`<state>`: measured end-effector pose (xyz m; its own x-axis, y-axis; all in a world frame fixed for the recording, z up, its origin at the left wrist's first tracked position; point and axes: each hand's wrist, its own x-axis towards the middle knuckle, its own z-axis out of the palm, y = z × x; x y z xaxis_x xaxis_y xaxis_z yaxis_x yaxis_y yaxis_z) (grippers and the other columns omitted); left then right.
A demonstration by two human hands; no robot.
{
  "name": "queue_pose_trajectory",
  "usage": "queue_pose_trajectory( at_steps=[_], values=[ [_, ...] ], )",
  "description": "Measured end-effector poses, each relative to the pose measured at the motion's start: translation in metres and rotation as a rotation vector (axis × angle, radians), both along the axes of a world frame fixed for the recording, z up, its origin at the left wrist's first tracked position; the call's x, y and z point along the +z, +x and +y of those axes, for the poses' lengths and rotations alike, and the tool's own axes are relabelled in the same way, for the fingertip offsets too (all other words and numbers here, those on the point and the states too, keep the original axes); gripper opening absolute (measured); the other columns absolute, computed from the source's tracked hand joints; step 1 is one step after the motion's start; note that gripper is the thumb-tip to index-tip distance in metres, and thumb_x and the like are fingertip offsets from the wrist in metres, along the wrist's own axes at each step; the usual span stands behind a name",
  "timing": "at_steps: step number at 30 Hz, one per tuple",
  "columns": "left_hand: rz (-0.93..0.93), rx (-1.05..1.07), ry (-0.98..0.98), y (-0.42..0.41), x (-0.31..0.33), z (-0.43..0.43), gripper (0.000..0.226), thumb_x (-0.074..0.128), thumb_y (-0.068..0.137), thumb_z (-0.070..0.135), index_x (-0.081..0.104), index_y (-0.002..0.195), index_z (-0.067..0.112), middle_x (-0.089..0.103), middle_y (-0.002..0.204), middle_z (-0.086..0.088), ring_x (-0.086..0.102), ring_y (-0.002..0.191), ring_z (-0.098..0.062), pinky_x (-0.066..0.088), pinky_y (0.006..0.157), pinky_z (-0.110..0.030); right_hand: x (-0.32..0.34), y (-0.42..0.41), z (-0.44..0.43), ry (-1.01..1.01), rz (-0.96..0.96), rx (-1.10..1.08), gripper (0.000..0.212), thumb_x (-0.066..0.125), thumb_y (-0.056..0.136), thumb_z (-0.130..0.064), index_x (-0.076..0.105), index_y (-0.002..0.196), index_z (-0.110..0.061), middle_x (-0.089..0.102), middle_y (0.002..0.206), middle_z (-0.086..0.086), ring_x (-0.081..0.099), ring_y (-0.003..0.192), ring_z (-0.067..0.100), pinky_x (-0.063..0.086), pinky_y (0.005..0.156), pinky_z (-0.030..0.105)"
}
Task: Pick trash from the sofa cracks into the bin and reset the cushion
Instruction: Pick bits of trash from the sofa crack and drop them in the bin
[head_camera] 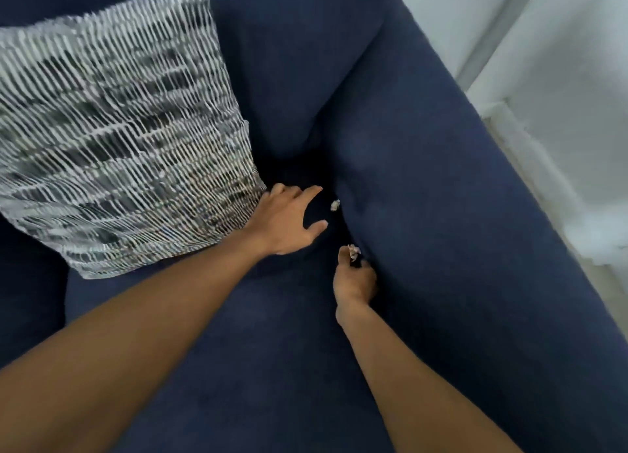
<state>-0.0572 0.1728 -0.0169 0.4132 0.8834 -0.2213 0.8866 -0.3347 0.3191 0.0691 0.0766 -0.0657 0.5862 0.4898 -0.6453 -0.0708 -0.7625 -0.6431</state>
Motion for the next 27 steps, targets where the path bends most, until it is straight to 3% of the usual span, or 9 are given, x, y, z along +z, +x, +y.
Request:
queue_pose_trajectory(
  at_steps=[2, 6, 9, 11, 14, 18, 20, 23, 27],
  values=[
    [0.0, -0.006, -0.007, 0.012, -0.028, 0.011, 0.072, 0.051, 0.088, 0.059, 0.034, 0.149, 0.025, 0.057, 0.132, -0.007, 0.044, 0.121, -0.032, 0.037, 0.102, -0.046, -0.017, -0.002, 0.008, 0.039, 0.027, -0.126, 0.043, 0.062, 0.095, -0.044, 0.066, 0.124, -0.012, 0.067, 0.117, -0.001, 0.062, 0.106, 0.018, 0.049, 0.093, 0.032],
    [-0.059, 0.015, -0.006, 0.033, -0.073, 0.034, 0.06, 0.06, 0.087, 0.051, 0.051, 0.139, 0.022, 0.06, 0.123, -0.01, 0.048, 0.115, -0.036, 0.039, 0.098, -0.047, -0.045, -0.008, 0.026, 0.129, -0.029, -0.253, 0.04, 0.062, 0.095, -0.046, 0.073, 0.115, -0.013, 0.073, 0.112, 0.002, 0.066, 0.101, 0.017, 0.052, 0.092, 0.031],
    [-0.117, 0.017, 0.046, 0.047, -0.094, 0.045, 0.039, 0.064, 0.086, 0.046, 0.066, 0.112, 0.017, 0.063, 0.107, -0.012, 0.053, 0.102, -0.037, 0.043, 0.089, -0.047, -0.056, -0.01, 0.031, 0.174, -0.025, -0.333, 0.037, 0.061, 0.096, -0.043, 0.075, 0.112, -0.013, 0.075, 0.106, 0.001, 0.068, 0.095, 0.013, 0.054, 0.09, 0.029],
    [-0.135, 0.029, 0.079, 0.054, -0.103, 0.047, 0.03, 0.064, 0.088, 0.041, 0.068, 0.098, 0.013, 0.064, 0.101, -0.013, 0.053, 0.099, -0.038, 0.044, 0.085, -0.045, -0.059, -0.011, 0.032, 0.197, 0.035, -0.418, 0.035, 0.062, 0.097, -0.041, 0.075, 0.114, -0.014, 0.075, 0.104, 0.0, 0.069, 0.09, 0.007, 0.057, 0.085, 0.025],
    [-0.147, 0.057, 0.126, 0.058, -0.111, 0.048, 0.024, 0.061, 0.093, 0.032, 0.071, 0.098, 0.01, 0.065, 0.102, -0.014, 0.051, 0.101, -0.038, 0.041, 0.083, -0.044, -0.063, -0.011, 0.034, 0.223, 0.112, -0.51, 0.031, 0.064, 0.096, -0.036, 0.075, 0.115, -0.014, 0.075, 0.105, 0.0, 0.069, 0.09, 0.005, 0.057, 0.077, 0.018],
    [-0.219, 0.03, 0.141, 0.052, -0.106, 0.048, 0.017, 0.063, 0.093, 0.025, 0.074, 0.097, 0.012, 0.067, 0.098, -0.014, 0.052, 0.096, -0.039, 0.045, 0.082, -0.046, -0.06, -0.011, 0.032, 0.25, 0.145, -0.517, 0.026, 0.065, 0.096, -0.031, 0.076, 0.113, -0.013, 0.075, 0.106, 0.0, 0.069, 0.097, 0.008, 0.057, 0.085, 0.021],
    [-0.247, 0.022, 0.13, 0.048, -0.099, 0.046, 0.014, 0.064, 0.092, 0.023, 0.075, 0.093, 0.013, 0.066, 0.093, -0.014, 0.053, 0.092, -0.038, 0.046, 0.081, -0.046, -0.054, -0.01, 0.03, 0.267, 0.168, -0.51, 0.025, 0.065, 0.096, -0.027, 0.076, 0.111, -0.01, 0.075, 0.106, 0.002, 0.069, 0.097, 0.009, 0.055, 0.079, 0.014],
    [-0.281, 0.039, 0.14, 0.034, -0.084, 0.042, 0.01, 0.068, 0.09, 0.023, 0.076, 0.092, 0.017, 0.067, 0.087, -0.01, 0.055, 0.084, -0.033, 0.047, 0.079, -0.045, -0.039, -0.009, 0.025, 0.309, 0.137, -0.426, 0.021, 0.064, 0.097, -0.028, 0.075, 0.105, -0.012, 0.074, 0.101, 0.0, 0.068, 0.088, 0.004, 0.051, 0.065, 0.006],
    [-0.312, 0.049, 0.155, 0.007, -0.045, 0.032, 0.013, 0.07, 0.089, 0.024, 0.076, 0.093, 0.014, 0.065, 0.083, -0.008, 0.056, 0.08, -0.029, 0.044, 0.08, -0.037, -0.001, -0.013, 0.018, 0.398, 0.067, -0.228, 0.015, 0.065, 0.096, -0.031, 0.073, 0.086, -0.023, 0.073, 0.086, -0.008, 0.066, 0.076, 0.0, 0.05, 0.068, 0.011]
  ],
)
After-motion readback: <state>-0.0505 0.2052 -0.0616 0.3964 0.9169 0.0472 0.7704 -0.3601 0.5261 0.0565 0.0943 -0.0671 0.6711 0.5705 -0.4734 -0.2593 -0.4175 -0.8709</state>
